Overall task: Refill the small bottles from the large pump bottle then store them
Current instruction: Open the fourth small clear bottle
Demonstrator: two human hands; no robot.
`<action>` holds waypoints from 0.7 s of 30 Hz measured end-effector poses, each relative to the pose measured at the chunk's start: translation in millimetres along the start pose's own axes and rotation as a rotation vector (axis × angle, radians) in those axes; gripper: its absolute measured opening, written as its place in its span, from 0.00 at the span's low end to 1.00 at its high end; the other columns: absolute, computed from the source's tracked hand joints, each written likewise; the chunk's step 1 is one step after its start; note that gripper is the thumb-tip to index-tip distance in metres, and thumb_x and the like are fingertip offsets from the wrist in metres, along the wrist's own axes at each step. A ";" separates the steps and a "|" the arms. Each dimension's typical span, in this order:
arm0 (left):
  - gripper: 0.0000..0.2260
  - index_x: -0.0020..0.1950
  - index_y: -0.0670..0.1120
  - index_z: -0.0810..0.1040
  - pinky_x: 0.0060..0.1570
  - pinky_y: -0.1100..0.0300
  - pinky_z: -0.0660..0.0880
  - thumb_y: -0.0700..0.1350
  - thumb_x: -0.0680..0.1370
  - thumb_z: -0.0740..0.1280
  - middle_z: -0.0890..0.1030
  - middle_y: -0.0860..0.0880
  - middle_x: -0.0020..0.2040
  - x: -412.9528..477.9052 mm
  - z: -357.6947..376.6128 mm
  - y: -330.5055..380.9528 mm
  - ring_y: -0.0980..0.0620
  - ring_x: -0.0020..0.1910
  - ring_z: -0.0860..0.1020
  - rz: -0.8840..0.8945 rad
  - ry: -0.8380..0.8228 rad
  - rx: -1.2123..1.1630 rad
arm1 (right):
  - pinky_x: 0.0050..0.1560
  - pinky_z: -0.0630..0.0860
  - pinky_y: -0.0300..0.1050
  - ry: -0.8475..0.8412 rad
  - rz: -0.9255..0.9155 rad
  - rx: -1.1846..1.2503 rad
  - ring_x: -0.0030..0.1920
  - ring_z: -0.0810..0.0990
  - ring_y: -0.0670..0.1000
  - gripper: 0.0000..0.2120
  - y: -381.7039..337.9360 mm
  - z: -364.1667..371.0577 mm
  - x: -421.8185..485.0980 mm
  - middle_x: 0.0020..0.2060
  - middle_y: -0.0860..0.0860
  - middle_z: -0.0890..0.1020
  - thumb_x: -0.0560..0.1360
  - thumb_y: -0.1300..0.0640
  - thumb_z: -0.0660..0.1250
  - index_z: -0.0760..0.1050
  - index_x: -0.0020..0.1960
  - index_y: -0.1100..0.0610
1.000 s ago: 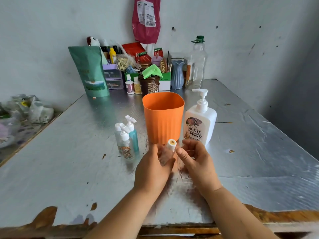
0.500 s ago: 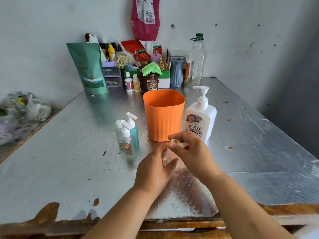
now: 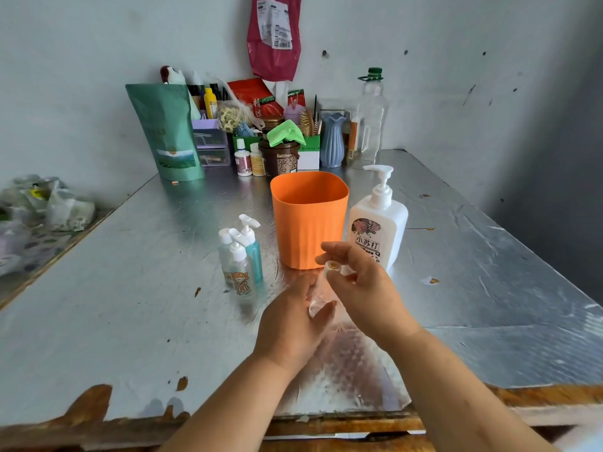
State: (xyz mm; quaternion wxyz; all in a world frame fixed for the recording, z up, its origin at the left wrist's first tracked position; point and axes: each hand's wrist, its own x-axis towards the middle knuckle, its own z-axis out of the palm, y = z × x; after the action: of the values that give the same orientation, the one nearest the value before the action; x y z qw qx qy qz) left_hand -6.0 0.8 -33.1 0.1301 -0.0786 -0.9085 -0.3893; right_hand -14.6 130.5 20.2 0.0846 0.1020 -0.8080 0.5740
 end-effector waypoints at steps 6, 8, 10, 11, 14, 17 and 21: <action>0.20 0.67 0.61 0.67 0.59 0.53 0.78 0.57 0.77 0.67 0.78 0.57 0.66 0.5 1.2 -3.3 0.55 0.64 0.78 0.004 0.008 -0.027 | 0.59 0.73 0.41 0.063 -0.001 -0.076 0.56 0.75 0.43 0.15 -0.9 1.5 0.9 0.49 0.41 0.79 0.73 0.57 0.67 0.72 0.56 0.42; 0.21 0.69 0.61 0.65 0.59 0.53 0.78 0.57 0.77 0.66 0.77 0.57 0.67 0.8 1.3 -3.6 0.55 0.64 0.77 0.013 0.009 -0.014 | 0.57 0.73 0.40 0.017 0.005 -0.035 0.57 0.75 0.43 0.18 -3.2 0.1 -0.4 0.50 0.39 0.80 0.74 0.61 0.63 0.72 0.57 0.41; 0.22 0.69 0.60 0.65 0.59 0.54 0.78 0.58 0.77 0.66 0.77 0.57 0.67 1.3 1.9 -4.6 0.56 0.64 0.77 0.022 0.006 -0.011 | 0.59 0.72 0.40 0.013 -0.002 -0.047 0.58 0.74 0.43 0.18 -4.4 0.9 -1.0 0.52 0.38 0.79 0.74 0.60 0.64 0.72 0.60 0.42; 0.21 0.69 0.60 0.66 0.59 0.54 0.78 0.57 0.77 0.66 0.77 0.58 0.67 1.1 1.7 -4.4 0.56 0.64 0.77 0.022 0.006 -0.019 | 0.60 0.72 0.40 0.036 -0.008 -0.075 0.58 0.74 0.43 0.17 -4.3 1.7 -0.6 0.52 0.40 0.78 0.73 0.57 0.66 0.72 0.60 0.42; 0.20 0.68 0.59 0.67 0.61 0.54 0.77 0.56 0.77 0.67 0.77 0.57 0.68 1.1 1.7 -4.3 0.57 0.66 0.75 0.011 0.016 -0.037 | 0.62 0.72 0.42 0.075 -0.013 -0.105 0.55 0.74 0.42 0.15 -4.7 1.1 -0.4 0.49 0.41 0.79 0.73 0.57 0.67 0.73 0.56 0.41; 0.22 0.71 0.60 0.65 0.62 0.54 0.76 0.56 0.78 0.67 0.75 0.57 0.69 1.1 0.8 -4.0 0.57 0.67 0.74 0.011 0.007 -0.033 | 0.64 0.71 0.43 0.024 -0.001 -0.065 0.59 0.74 0.42 0.18 -6.7 -0.1 -2.1 0.52 0.39 0.80 0.74 0.60 0.64 0.73 0.58 0.41; 0.20 0.69 0.59 0.67 0.62 0.56 0.76 0.55 0.78 0.67 0.76 0.57 0.68 0.9 0.7 -2.3 0.57 0.67 0.75 0.005 0.010 -0.023 | 0.60 0.73 0.42 0.081 -0.009 -0.131 0.53 0.75 0.42 0.15 -6.8 -0.1 -1.7 0.49 0.42 0.79 0.73 0.54 0.69 0.74 0.59 0.44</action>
State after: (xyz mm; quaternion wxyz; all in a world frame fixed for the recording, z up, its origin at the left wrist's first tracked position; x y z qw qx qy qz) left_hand -7.5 -0.2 -34.8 0.1346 -0.0804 -0.9030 -0.3999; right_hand -11.1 128.4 26.0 0.1263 0.0769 -0.8392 0.5233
